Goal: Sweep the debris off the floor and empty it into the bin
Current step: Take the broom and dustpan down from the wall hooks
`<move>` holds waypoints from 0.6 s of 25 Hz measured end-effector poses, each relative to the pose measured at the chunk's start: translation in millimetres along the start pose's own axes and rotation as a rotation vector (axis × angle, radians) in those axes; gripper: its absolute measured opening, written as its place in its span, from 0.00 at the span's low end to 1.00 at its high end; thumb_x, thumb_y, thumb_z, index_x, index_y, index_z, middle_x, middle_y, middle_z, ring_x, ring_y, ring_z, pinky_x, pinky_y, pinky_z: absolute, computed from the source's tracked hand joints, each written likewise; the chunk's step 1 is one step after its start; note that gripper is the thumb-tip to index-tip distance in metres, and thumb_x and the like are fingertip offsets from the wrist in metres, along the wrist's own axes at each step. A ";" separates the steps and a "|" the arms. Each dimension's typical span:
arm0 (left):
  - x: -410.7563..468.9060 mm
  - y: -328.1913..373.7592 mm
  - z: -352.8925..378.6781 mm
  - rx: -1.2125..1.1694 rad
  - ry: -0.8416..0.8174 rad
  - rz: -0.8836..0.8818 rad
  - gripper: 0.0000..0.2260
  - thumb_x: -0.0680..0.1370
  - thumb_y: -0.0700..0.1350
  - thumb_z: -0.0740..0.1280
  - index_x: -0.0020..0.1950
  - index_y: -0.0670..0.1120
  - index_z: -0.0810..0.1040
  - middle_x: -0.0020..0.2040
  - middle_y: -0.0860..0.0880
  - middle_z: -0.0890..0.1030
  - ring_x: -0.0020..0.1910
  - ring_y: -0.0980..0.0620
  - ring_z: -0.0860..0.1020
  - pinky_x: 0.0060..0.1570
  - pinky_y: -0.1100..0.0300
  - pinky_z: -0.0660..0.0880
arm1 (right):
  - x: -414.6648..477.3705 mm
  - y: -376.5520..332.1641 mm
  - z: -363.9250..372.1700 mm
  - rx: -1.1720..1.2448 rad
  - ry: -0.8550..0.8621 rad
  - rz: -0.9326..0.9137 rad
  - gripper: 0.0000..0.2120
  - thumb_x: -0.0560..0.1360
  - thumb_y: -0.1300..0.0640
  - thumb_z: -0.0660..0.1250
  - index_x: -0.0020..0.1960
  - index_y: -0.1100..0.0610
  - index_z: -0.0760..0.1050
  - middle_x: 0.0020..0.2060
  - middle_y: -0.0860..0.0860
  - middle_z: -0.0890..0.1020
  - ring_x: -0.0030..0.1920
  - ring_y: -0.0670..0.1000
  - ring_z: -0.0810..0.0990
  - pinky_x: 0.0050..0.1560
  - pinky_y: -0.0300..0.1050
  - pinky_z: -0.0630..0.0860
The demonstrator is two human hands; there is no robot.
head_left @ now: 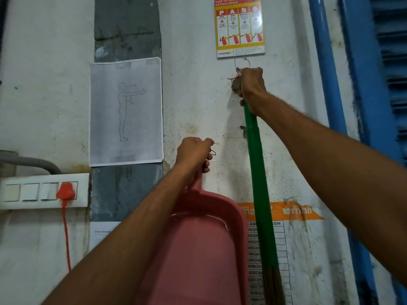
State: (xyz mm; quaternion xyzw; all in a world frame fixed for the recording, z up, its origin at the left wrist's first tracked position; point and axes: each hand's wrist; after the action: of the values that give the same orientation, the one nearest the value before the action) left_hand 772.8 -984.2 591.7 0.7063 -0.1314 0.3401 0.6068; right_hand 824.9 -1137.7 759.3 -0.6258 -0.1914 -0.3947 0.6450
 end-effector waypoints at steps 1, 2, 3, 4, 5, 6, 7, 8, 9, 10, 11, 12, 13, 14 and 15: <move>-0.5 -0.2 -2.9 -0.001 -0.001 -0.002 0.12 0.80 0.44 0.68 0.39 0.42 0.73 0.34 0.44 0.78 0.21 0.52 0.70 0.24 0.62 0.71 | 1.8 -4.9 0.6 -0.023 0.018 -0.008 0.18 0.80 0.51 0.55 0.67 0.57 0.67 0.42 0.53 0.77 0.37 0.51 0.75 0.32 0.45 0.73; -1.3 -0.4 -6.0 -0.005 -0.004 -0.005 0.11 0.80 0.45 0.68 0.40 0.42 0.73 0.34 0.44 0.78 0.22 0.52 0.70 0.24 0.62 0.71 | 1.5 -9.1 1.4 -0.059 0.037 -0.020 0.18 0.82 0.51 0.53 0.68 0.58 0.66 0.42 0.52 0.76 0.36 0.50 0.75 0.31 0.46 0.73; -2.1 -0.6 -9.2 -0.013 -0.008 -0.009 0.10 0.80 0.45 0.68 0.40 0.42 0.74 0.34 0.44 0.78 0.22 0.52 0.70 0.24 0.62 0.71 | -1.8 -12.1 2.0 -0.098 0.051 -0.041 0.17 0.83 0.51 0.52 0.68 0.57 0.65 0.42 0.52 0.76 0.36 0.50 0.75 0.32 0.46 0.74; -3.6 -0.7 -13.0 -0.020 -0.012 -0.013 0.11 0.80 0.45 0.68 0.40 0.42 0.74 0.34 0.44 0.78 0.22 0.52 0.70 0.24 0.62 0.70 | -8.4 -13.4 2.8 -0.134 0.058 -0.075 0.15 0.84 0.50 0.51 0.67 0.57 0.65 0.44 0.51 0.76 0.37 0.49 0.75 0.32 0.46 0.74; -5.4 -1.2 -16.5 -0.024 -0.014 -0.016 0.11 0.80 0.45 0.68 0.40 0.42 0.74 0.34 0.44 0.78 0.22 0.52 0.70 0.24 0.63 0.70 | -17.3 -11.3 3.6 -0.156 0.062 -0.114 0.14 0.85 0.49 0.51 0.65 0.56 0.65 0.45 0.51 0.76 0.38 0.49 0.75 0.32 0.45 0.74; -8.0 -2.1 -20.4 -0.026 -0.015 -0.019 0.11 0.80 0.45 0.68 0.39 0.42 0.74 0.34 0.44 0.78 0.22 0.52 0.70 0.24 0.63 0.70 | -28.8 -7.1 5.1 -0.160 0.057 -0.151 0.14 0.85 0.48 0.51 0.63 0.55 0.66 0.44 0.51 0.76 0.38 0.49 0.75 0.32 0.45 0.75; -11.2 -3.4 -25.1 -0.027 -0.015 -0.020 0.11 0.80 0.45 0.68 0.39 0.43 0.74 0.34 0.45 0.78 0.22 0.52 0.70 0.24 0.63 0.70 | -43.0 -1.6 6.8 -0.136 0.037 -0.178 0.14 0.85 0.47 0.51 0.61 0.55 0.67 0.43 0.51 0.76 0.37 0.49 0.74 0.31 0.45 0.75; -14.9 -4.6 -30.3 -0.030 -0.019 -0.023 0.12 0.80 0.46 0.67 0.39 0.43 0.74 0.34 0.45 0.78 0.22 0.53 0.70 0.24 0.63 0.70 | -59.2 4.0 9.2 -0.072 0.000 -0.176 0.16 0.85 0.45 0.51 0.59 0.55 0.69 0.41 0.51 0.76 0.35 0.49 0.74 0.30 0.44 0.73; -20.1 -6.2 -36.3 -0.036 -0.032 -0.029 0.12 0.81 0.46 0.68 0.40 0.43 0.75 0.34 0.45 0.79 0.22 0.53 0.70 0.24 0.62 0.70 | -77.5 9.8 11.7 0.018 -0.054 -0.131 0.19 0.84 0.42 0.51 0.56 0.56 0.71 0.39 0.51 0.76 0.32 0.48 0.73 0.28 0.42 0.72; -26.0 -7.7 -41.5 -0.042 -0.060 -0.034 0.11 0.81 0.47 0.68 0.41 0.43 0.76 0.35 0.45 0.79 0.22 0.53 0.70 0.24 0.62 0.70 | -96.6 14.4 13.5 0.105 -0.115 -0.068 0.23 0.83 0.39 0.51 0.53 0.56 0.73 0.36 0.51 0.75 0.29 0.47 0.71 0.27 0.40 0.70; -32.8 -9.2 -45.9 -0.042 -0.104 -0.042 0.11 0.81 0.48 0.68 0.44 0.42 0.77 0.35 0.45 0.80 0.22 0.54 0.70 0.24 0.62 0.70 | -115.6 18.8 15.3 0.167 -0.174 -0.012 0.27 0.83 0.36 0.50 0.49 0.57 0.74 0.32 0.51 0.74 0.26 0.47 0.69 0.25 0.38 0.69; -40.9 -10.9 -49.7 -0.032 -0.158 -0.055 0.12 0.81 0.50 0.69 0.47 0.41 0.79 0.36 0.45 0.81 0.23 0.54 0.70 0.24 0.62 0.70 | -133.8 24.0 18.1 0.196 -0.222 0.026 0.30 0.82 0.34 0.48 0.46 0.57 0.74 0.30 0.51 0.73 0.24 0.47 0.68 0.25 0.37 0.67; -48.9 -12.1 -53.0 -0.013 -0.214 -0.070 0.13 0.81 0.52 0.69 0.51 0.42 0.80 0.37 0.45 0.82 0.23 0.54 0.70 0.24 0.62 0.71 | -150.4 28.9 21.1 0.207 -0.261 0.044 0.31 0.82 0.33 0.47 0.43 0.58 0.74 0.28 0.51 0.72 0.23 0.47 0.67 0.24 0.37 0.67; -58.2 -14.6 -57.0 0.009 -0.270 -0.088 0.14 0.81 0.54 0.70 0.55 0.43 0.80 0.39 0.45 0.84 0.24 0.55 0.71 0.24 0.62 0.71 | -166.2 34.9 25.0 0.213 -0.287 0.050 0.32 0.82 0.33 0.47 0.40 0.58 0.73 0.27 0.51 0.72 0.22 0.47 0.66 0.24 0.37 0.66; -67.0 -17.4 -61.3 0.026 -0.321 -0.105 0.15 0.80 0.56 0.70 0.57 0.45 0.80 0.40 0.45 0.84 0.24 0.55 0.71 0.25 0.62 0.72 | -179.8 39.6 28.6 0.224 -0.303 0.057 0.32 0.82 0.33 0.47 0.38 0.58 0.73 0.26 0.52 0.72 0.21 0.47 0.66 0.24 0.37 0.65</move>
State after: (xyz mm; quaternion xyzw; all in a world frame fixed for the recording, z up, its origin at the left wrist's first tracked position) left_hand 714.4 -937.4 537.5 0.7652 -0.1850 0.1925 0.5858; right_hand 751.0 -1065.6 604.3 -0.6076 -0.3114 -0.2538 0.6852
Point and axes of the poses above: each hand's wrist, its own x-axis towards the middle knuckle, its own z-axis out of the palm, y = z × x
